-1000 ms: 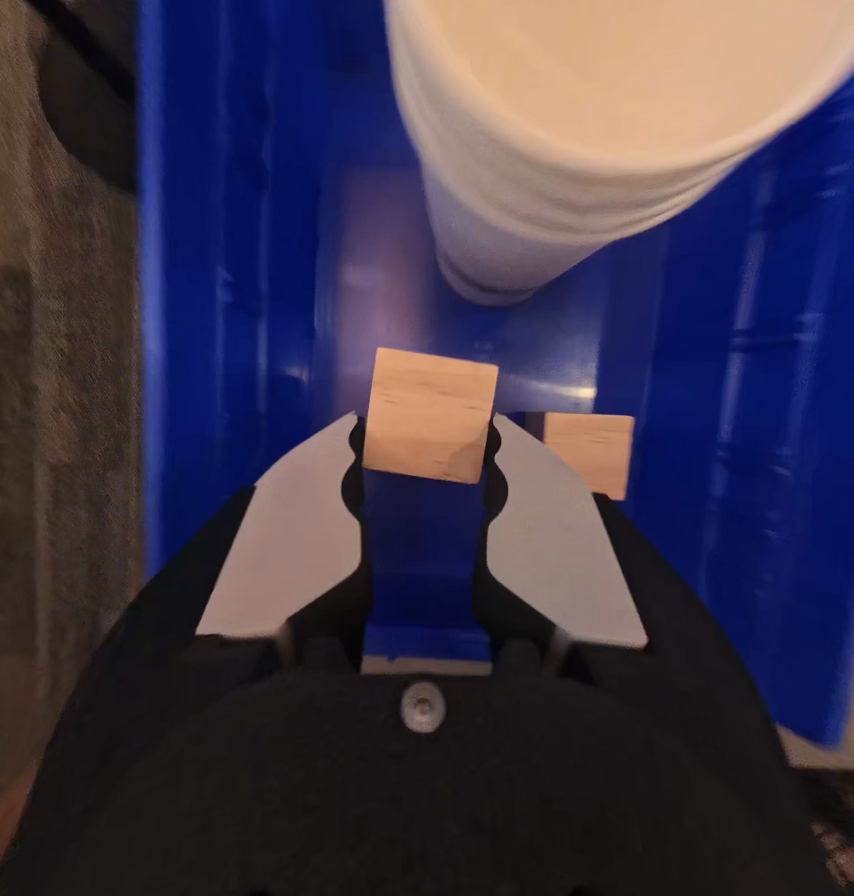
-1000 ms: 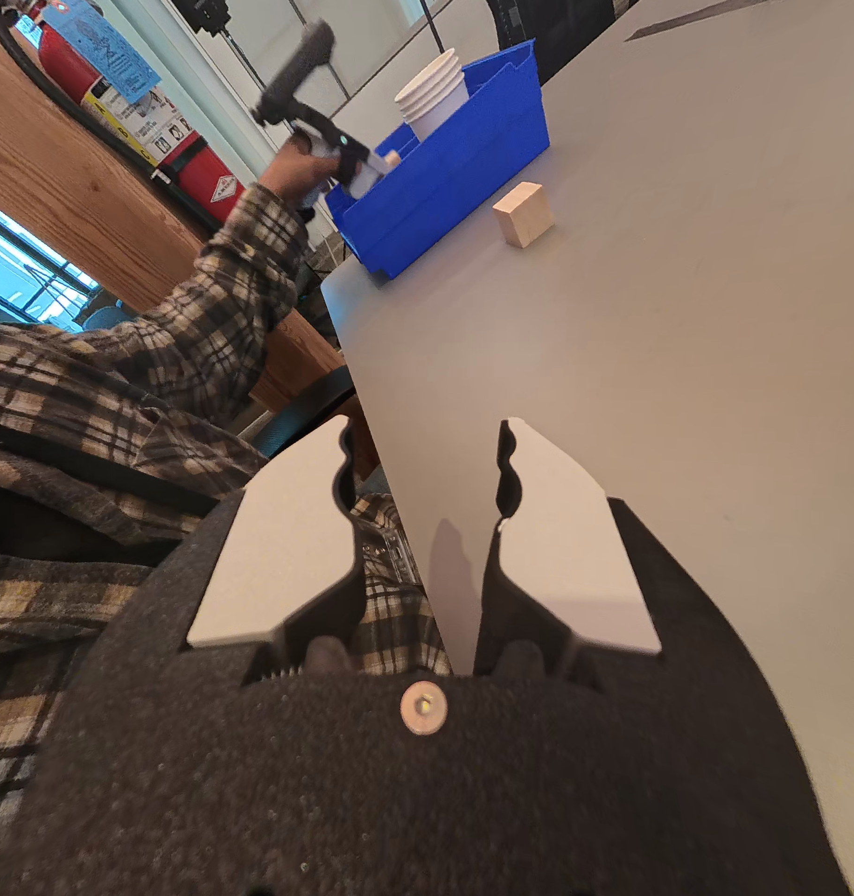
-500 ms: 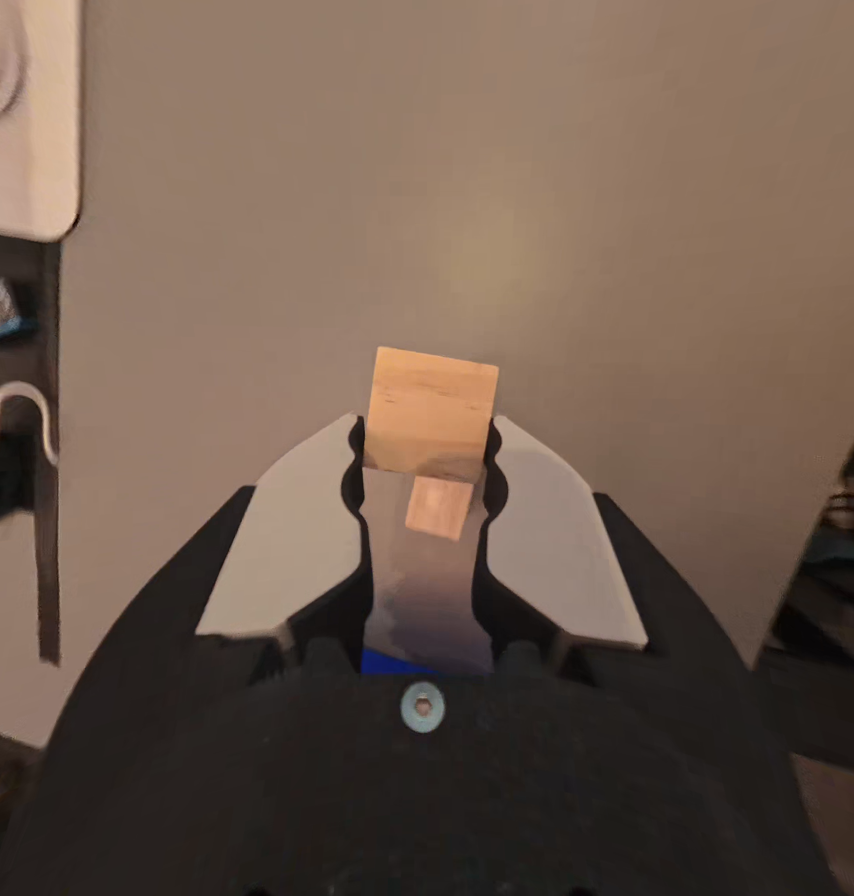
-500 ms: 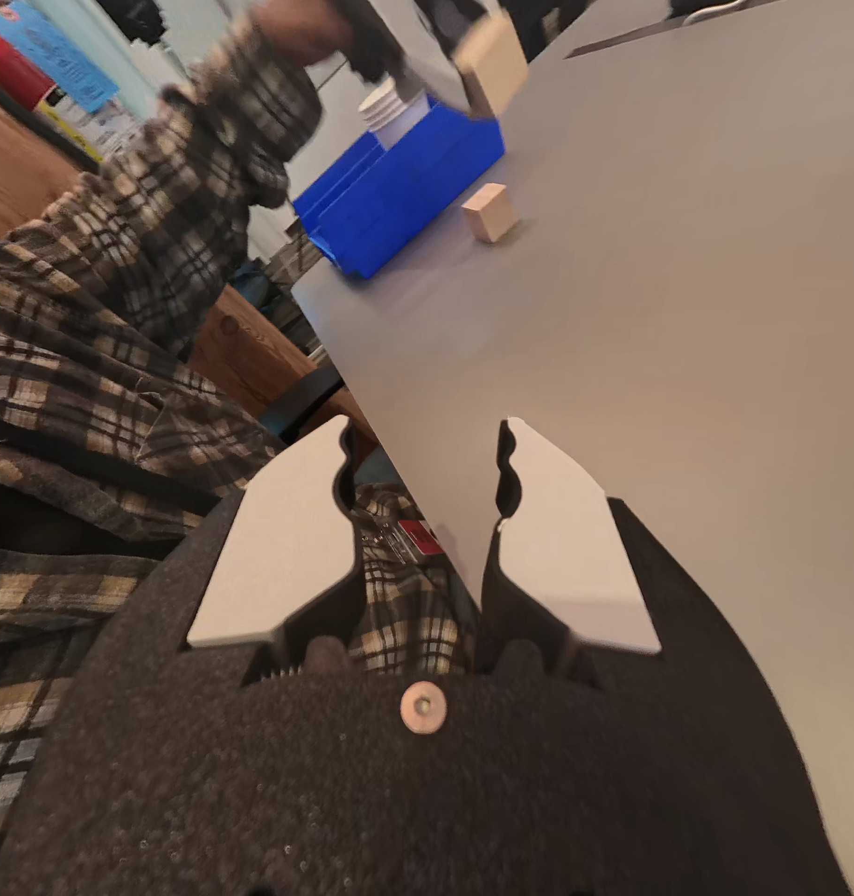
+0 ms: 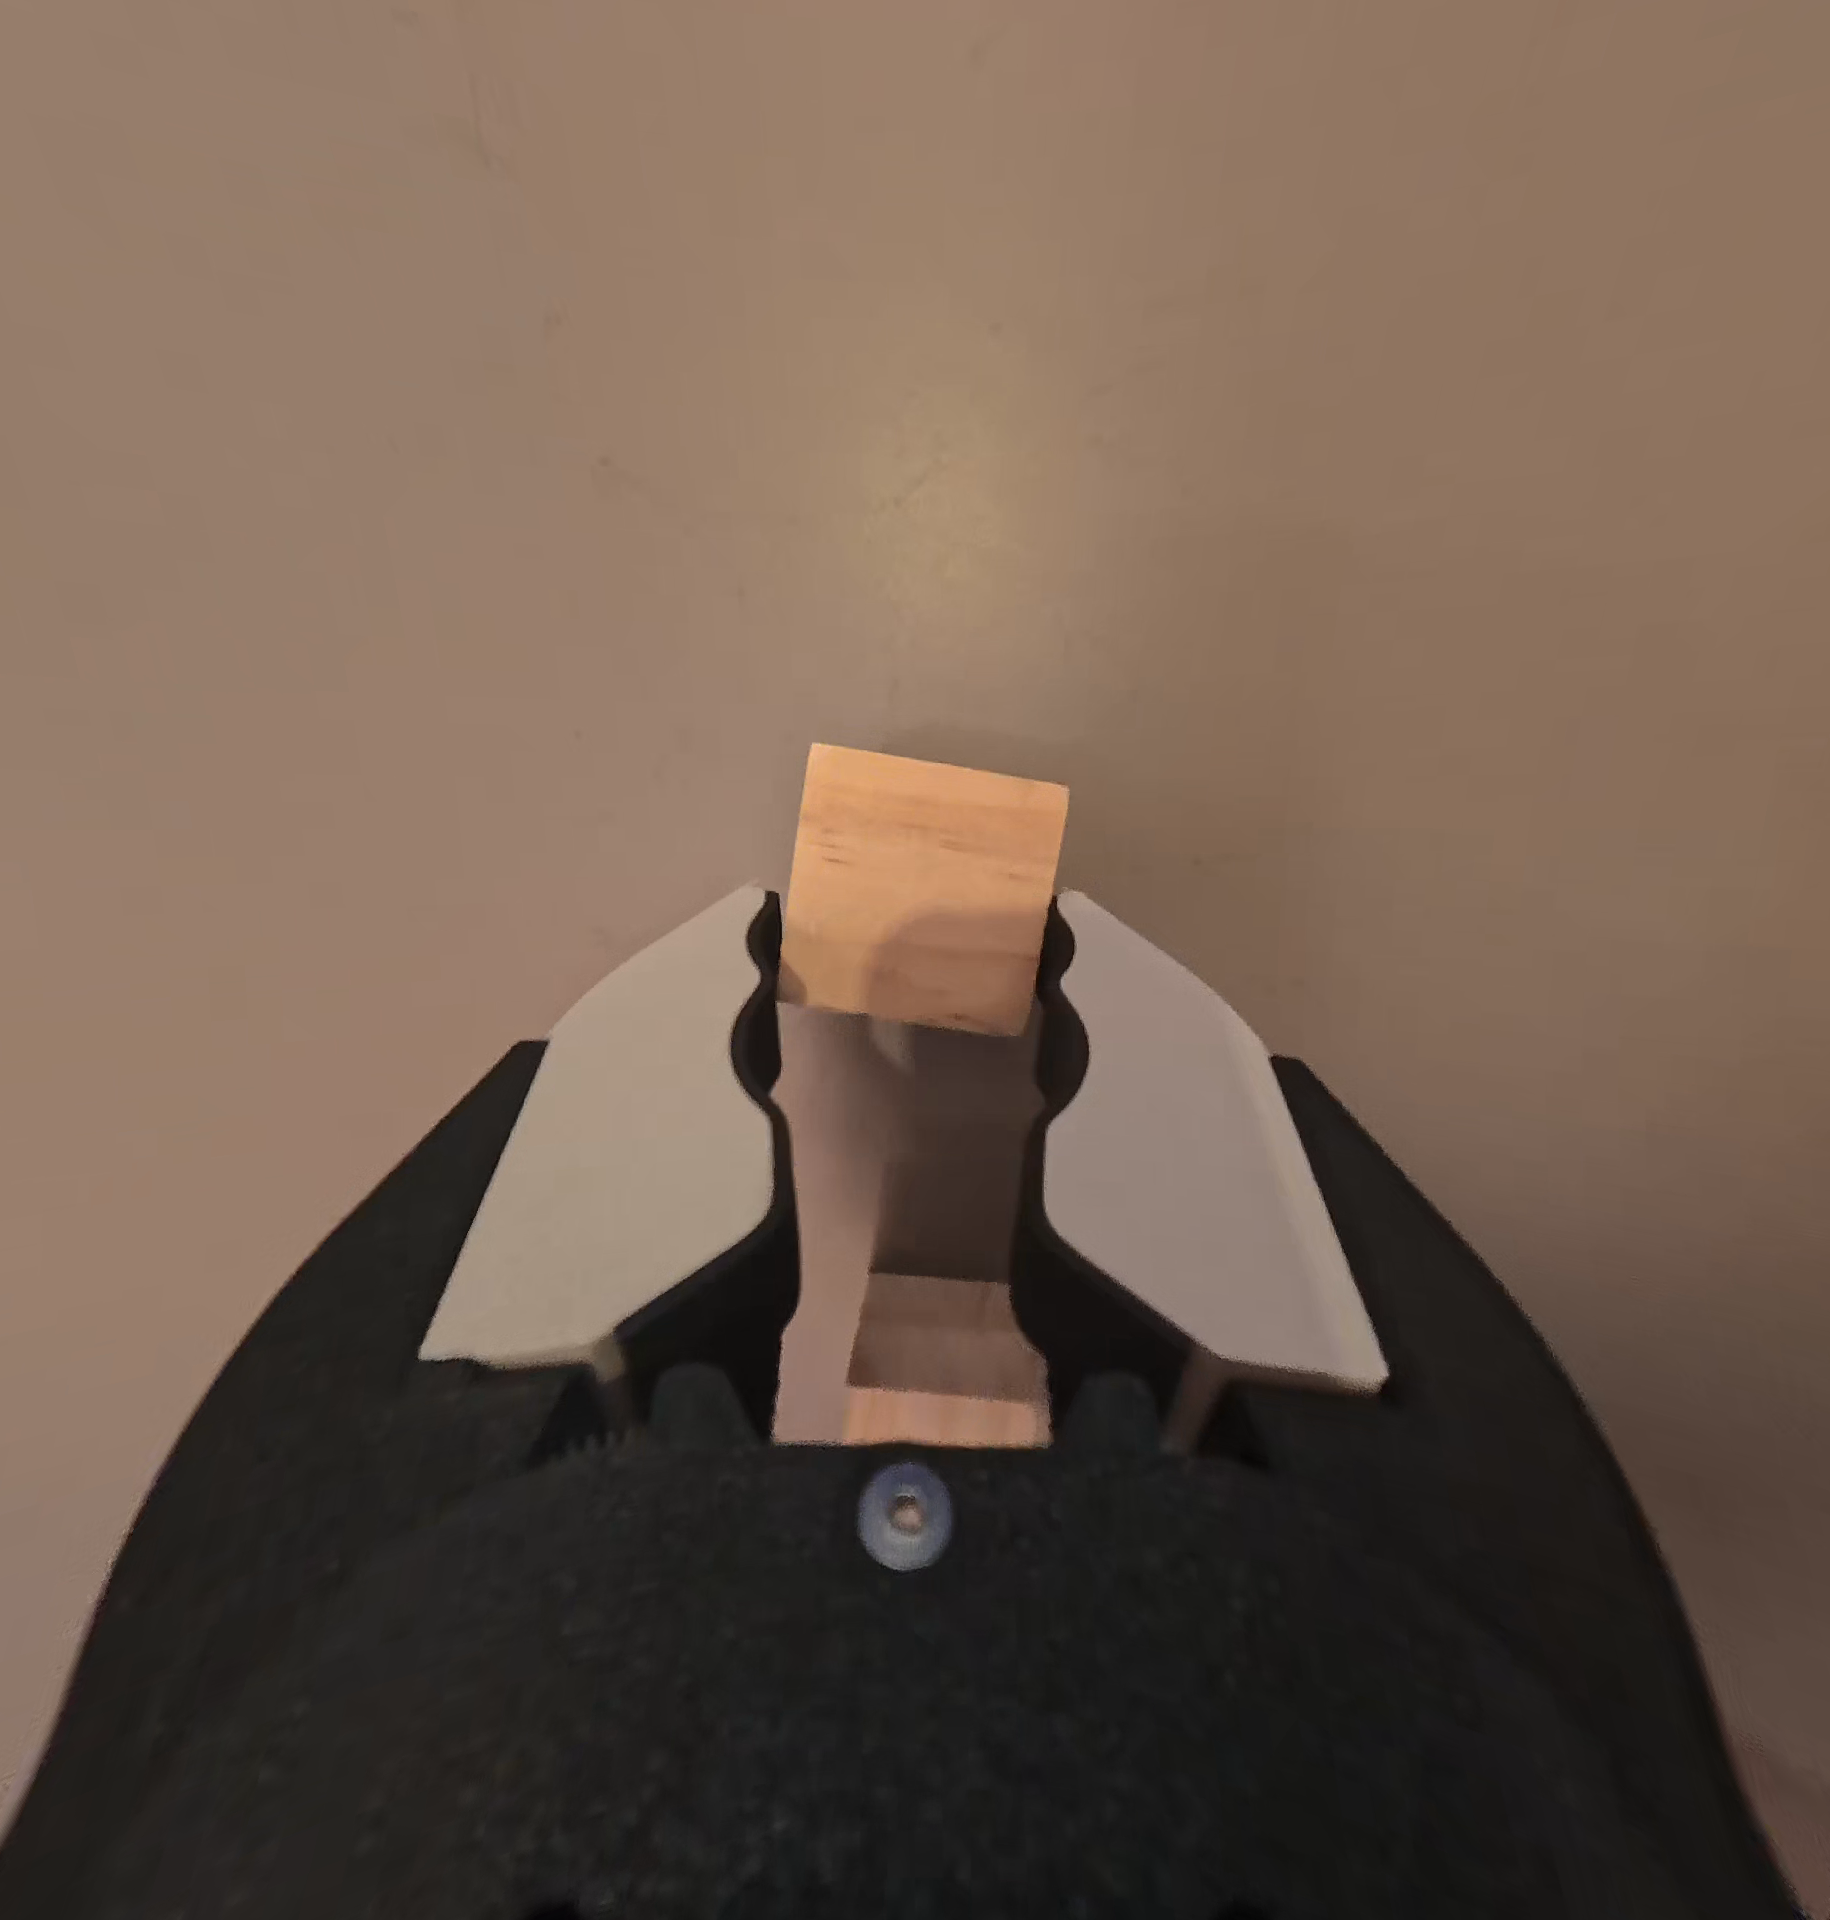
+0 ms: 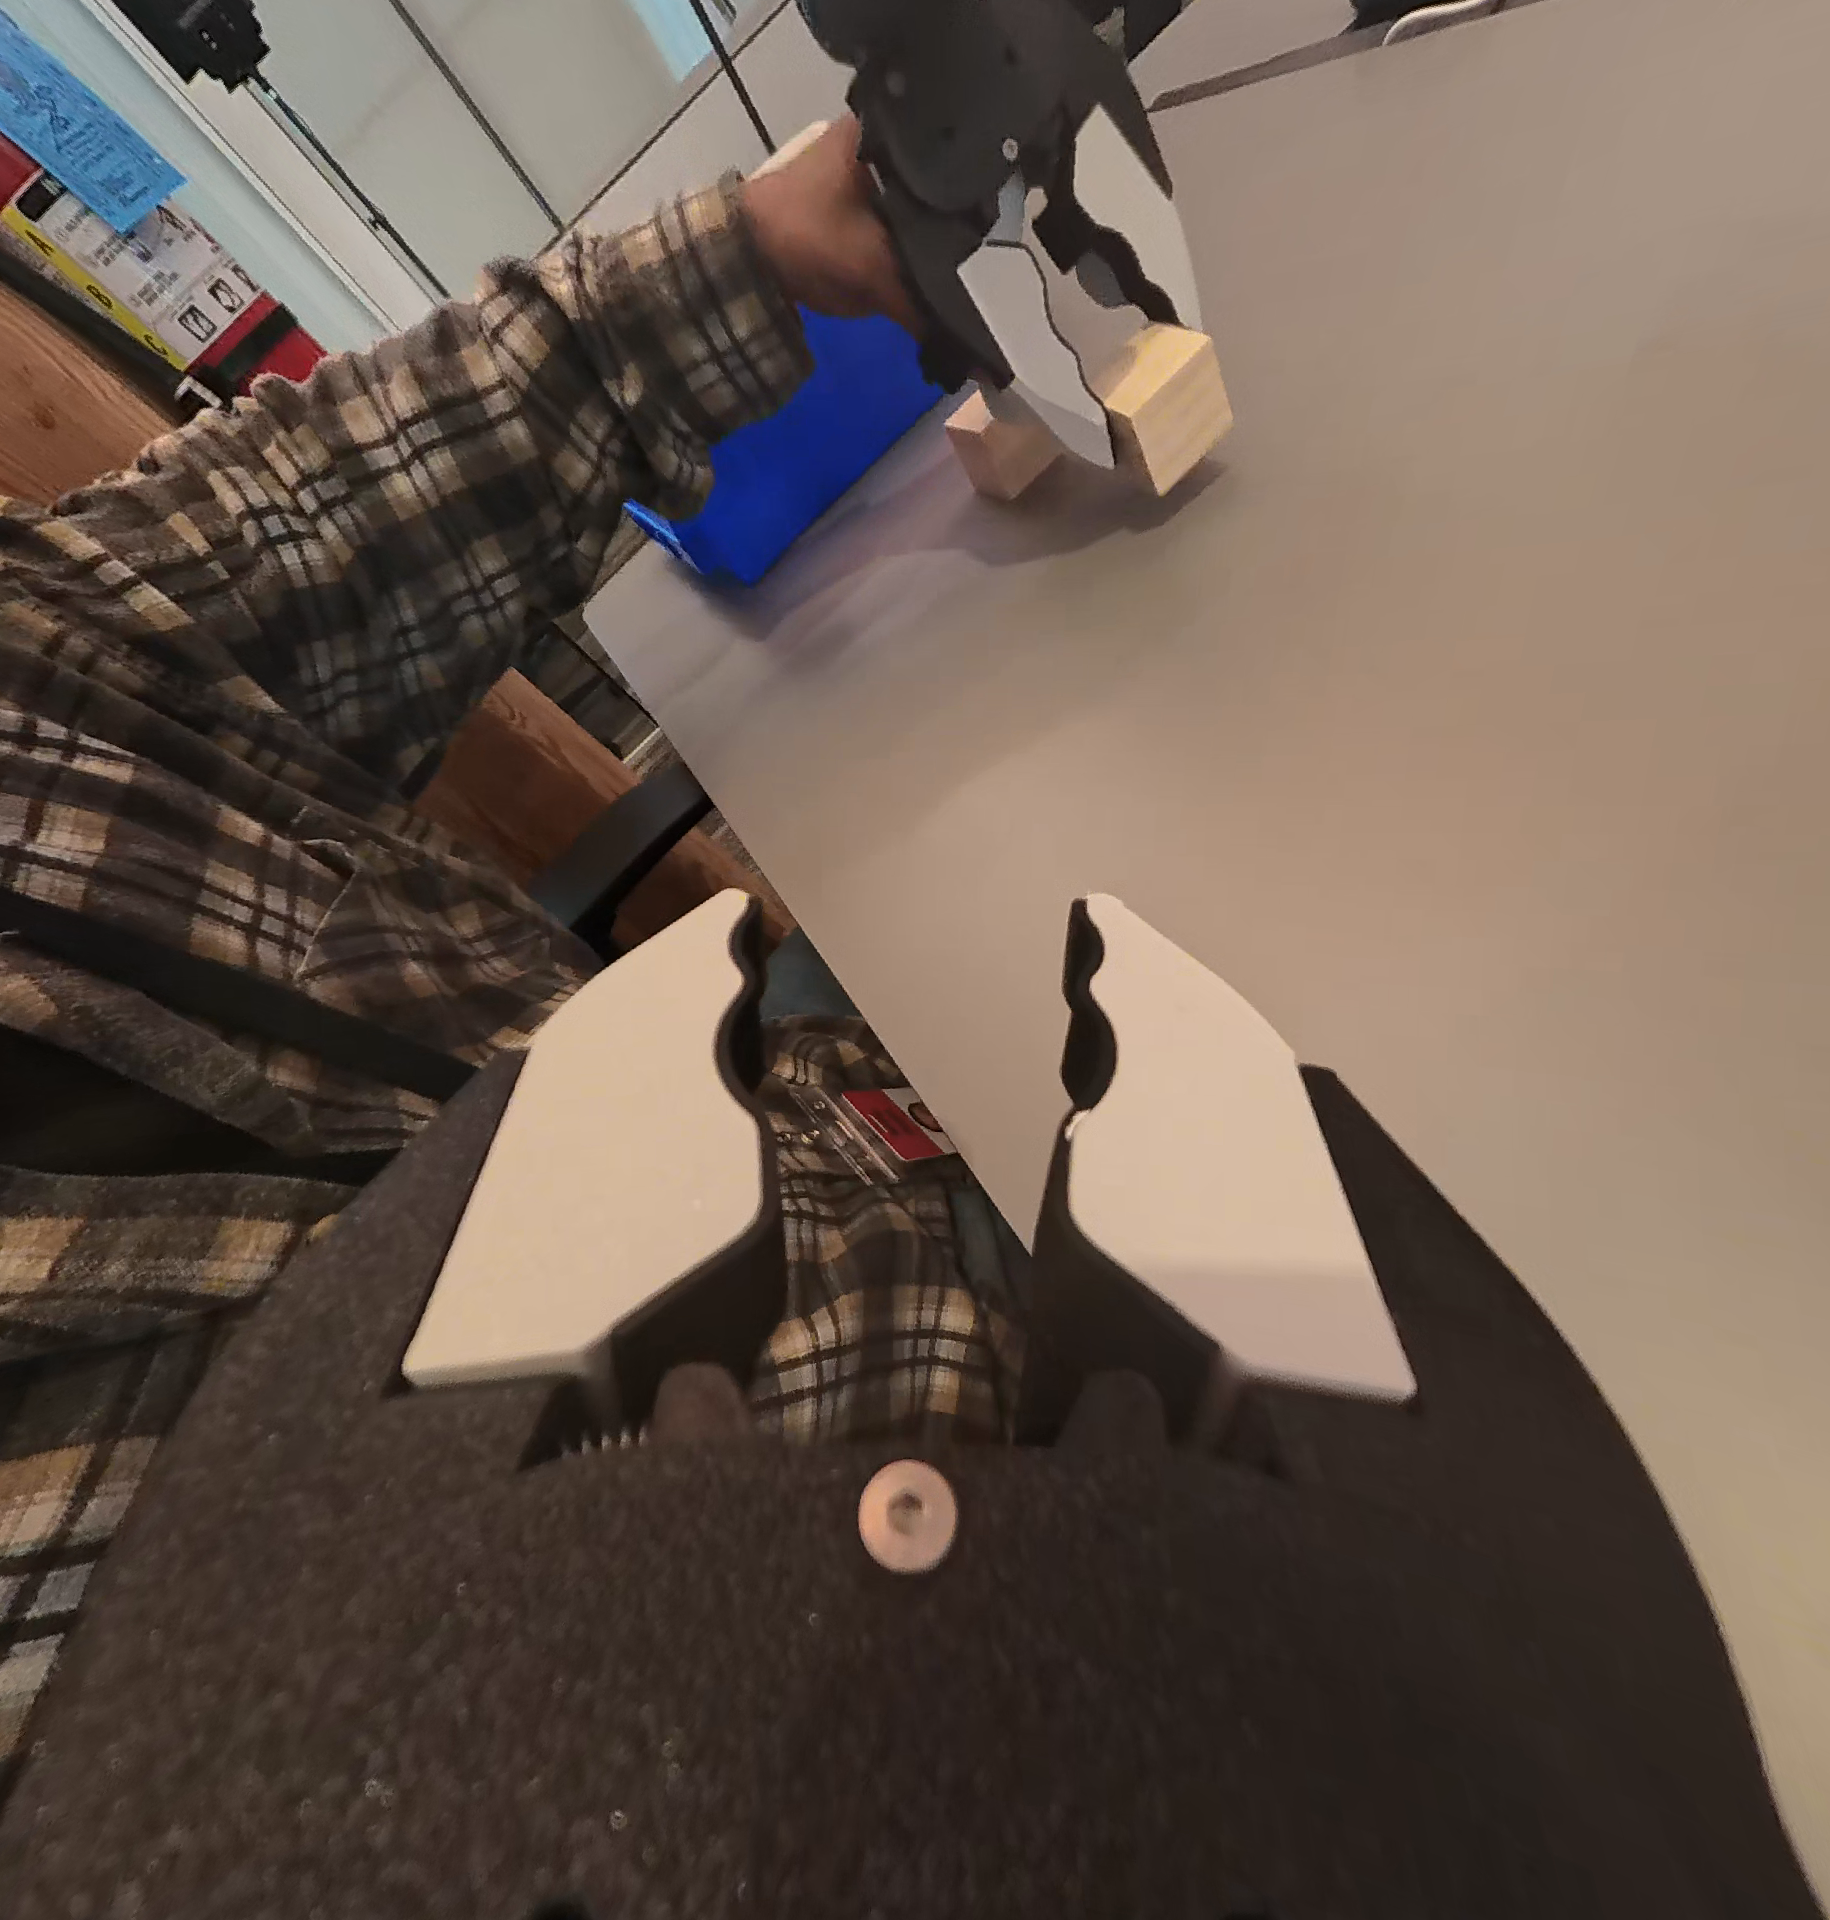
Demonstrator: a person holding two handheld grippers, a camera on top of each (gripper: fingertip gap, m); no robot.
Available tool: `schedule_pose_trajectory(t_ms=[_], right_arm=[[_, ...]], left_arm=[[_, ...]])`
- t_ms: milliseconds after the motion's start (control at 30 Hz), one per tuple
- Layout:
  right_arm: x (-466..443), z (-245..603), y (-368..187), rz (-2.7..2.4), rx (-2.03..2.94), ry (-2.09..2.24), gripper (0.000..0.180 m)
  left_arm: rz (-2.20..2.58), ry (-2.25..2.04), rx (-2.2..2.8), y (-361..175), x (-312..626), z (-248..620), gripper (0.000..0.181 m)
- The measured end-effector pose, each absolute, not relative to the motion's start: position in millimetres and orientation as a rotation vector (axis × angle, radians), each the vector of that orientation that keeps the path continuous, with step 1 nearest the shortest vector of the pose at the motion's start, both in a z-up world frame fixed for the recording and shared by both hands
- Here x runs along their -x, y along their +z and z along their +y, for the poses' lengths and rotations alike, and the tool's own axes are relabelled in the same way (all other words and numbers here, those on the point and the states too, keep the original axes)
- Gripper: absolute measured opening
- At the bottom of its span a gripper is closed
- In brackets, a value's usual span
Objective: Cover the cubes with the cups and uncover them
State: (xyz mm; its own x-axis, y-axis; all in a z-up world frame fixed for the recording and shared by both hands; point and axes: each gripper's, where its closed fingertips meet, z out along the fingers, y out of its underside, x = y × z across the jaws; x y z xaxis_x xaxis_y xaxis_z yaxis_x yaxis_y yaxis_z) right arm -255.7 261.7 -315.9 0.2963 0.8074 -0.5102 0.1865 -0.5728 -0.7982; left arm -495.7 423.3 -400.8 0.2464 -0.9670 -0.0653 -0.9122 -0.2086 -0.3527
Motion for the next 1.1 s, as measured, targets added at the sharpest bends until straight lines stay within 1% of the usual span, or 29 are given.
schedule_pose_trajectory(t_ms=[267, 833, 867, 900, 967, 1033, 1100], right_arm=[[258, 264, -318, -0.884, 1.948, 1.299, 0.055], [256, 263, -322, -0.87, 1.952, 1.309, 0.055], [256, 263, -321, -0.87, 1.949, 1.309, 0.055], [256, 262, -321, -0.873, 1.948, 1.308, 0.056], [256, 262, -320, -0.874, 1.943, 1.301, 0.057], [255, 263, -320, -0.871, 1.935, 1.308, 0.057], [256, 264, -320, -0.871, 1.927, 1.317, 0.057]], left_arm=[[1.646, -0.303, 2.298, -417, 500, 420, 0.046], [1.593, -0.374, 2.377, -421, 500, 419, 0.047], [1.597, -0.367, 2.382, -423, 501, 419, 0.053], [1.598, -0.349, 2.39, -424, 502, 420, 0.062], [1.59, -0.321, 2.383, -419, 505, 422, 0.072], [1.547, -0.285, 2.36, -398, 510, 426, 0.081], [1.456, -0.249, 2.323, -359, 523, 429, 0.085]])
